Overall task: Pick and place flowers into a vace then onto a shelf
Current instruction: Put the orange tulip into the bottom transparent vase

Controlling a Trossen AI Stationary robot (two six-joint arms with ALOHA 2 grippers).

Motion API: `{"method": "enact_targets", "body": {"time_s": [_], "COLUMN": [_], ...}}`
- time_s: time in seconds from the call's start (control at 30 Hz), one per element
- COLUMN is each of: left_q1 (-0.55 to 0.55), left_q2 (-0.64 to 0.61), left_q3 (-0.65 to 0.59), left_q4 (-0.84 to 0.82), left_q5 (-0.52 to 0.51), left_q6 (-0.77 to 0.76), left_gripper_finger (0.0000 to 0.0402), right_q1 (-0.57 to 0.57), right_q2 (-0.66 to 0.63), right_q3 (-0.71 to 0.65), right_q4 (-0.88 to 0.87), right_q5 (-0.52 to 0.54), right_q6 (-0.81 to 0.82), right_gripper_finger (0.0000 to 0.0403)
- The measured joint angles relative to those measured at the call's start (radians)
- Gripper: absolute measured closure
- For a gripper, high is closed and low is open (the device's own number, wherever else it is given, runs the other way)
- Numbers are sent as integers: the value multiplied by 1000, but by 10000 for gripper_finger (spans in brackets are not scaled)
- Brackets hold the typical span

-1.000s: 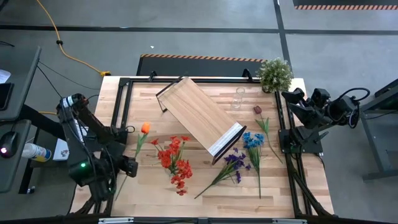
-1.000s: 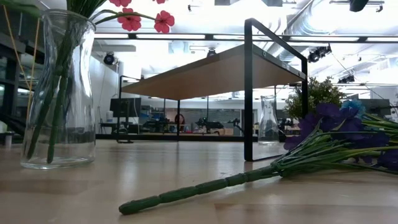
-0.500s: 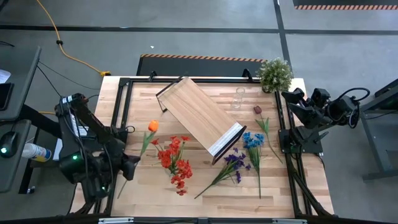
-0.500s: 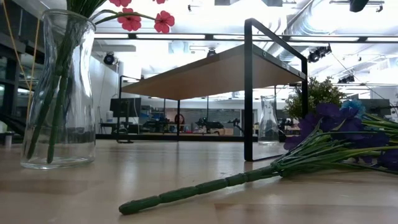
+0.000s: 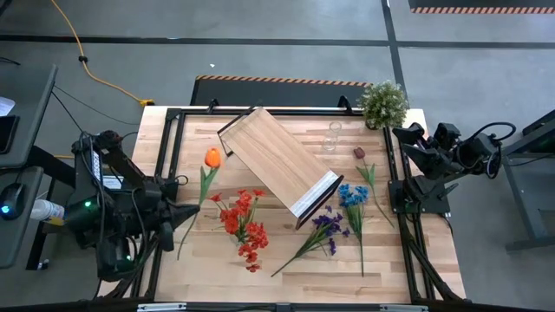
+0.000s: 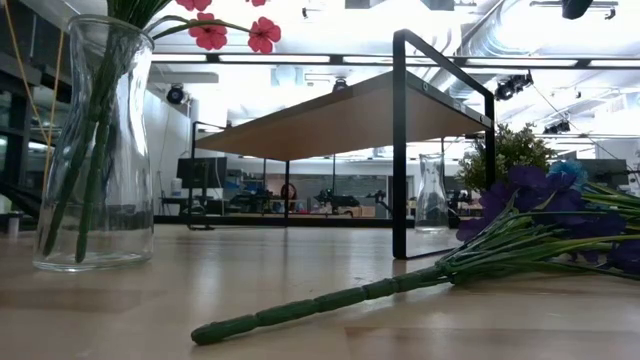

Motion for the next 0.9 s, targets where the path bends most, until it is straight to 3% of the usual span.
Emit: {"method": "enact_targets", "body": {"time_s": [0.37, 0.67, 0.9], "left_q1": [-1, 36, 66], "left_q2": [79, 133, 175], "left_q3": [60, 59, 59], "left_q4": [85, 277, 288], "left_q5": [-353, -367, -366], "left_q6": [302, 563, 601], "left_gripper_finger": [382, 382, 382], "right_q1": [0, 0, 0], "right_q2": [0, 0, 0], "right_q3": [0, 0, 0], "right_q4": [-6, -7, -7], "right_q5": [0, 0, -1], "right_q6": [-3, -11, -11], "right_gripper_finger": [22, 22, 22]}}
